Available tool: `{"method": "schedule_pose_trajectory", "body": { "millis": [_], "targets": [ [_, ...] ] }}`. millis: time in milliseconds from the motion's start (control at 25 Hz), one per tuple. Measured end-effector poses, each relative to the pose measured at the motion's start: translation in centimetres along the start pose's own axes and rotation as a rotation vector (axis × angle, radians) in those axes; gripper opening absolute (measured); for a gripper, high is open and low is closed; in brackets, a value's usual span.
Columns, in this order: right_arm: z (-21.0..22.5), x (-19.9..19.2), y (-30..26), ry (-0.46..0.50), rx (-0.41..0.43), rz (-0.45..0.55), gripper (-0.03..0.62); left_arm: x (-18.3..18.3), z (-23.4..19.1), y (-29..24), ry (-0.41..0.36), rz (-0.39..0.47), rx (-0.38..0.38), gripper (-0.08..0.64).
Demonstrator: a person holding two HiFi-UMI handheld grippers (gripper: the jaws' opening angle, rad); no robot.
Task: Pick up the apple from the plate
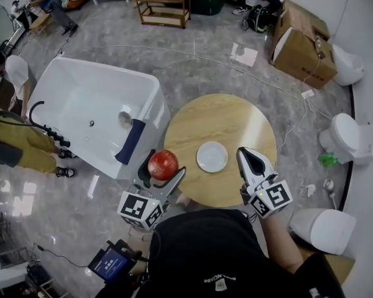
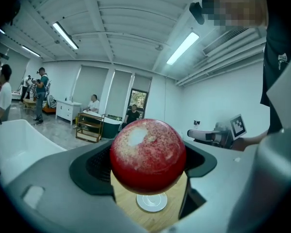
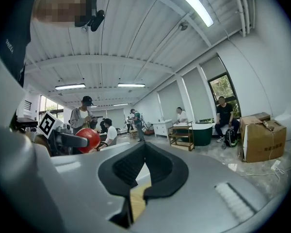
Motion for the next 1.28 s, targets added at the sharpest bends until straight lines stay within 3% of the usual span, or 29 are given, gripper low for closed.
{"method": "schedule_pose_trajectory", "body": {
  "millis": [560, 1280],
  "targets": [
    [-3.4, 0.7, -4.3, 0.022, 0.067, 0.012, 0.003, 1.2, -3.5, 3.1, 0.044, 0.059, 0.034, 0.43],
    [-3.7, 0.6, -3.3, 0.039, 0.019, 0.016, 0.002, 0.8, -3.6, 2.2, 0.083, 0.068, -0.013, 0.431]
  ]
}}
Point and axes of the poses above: the fingertips, and each gripper's own axes: y backward along the fingers, z to its right, x out of its top, the point moved 7 cm from there along y, backward along the fingers
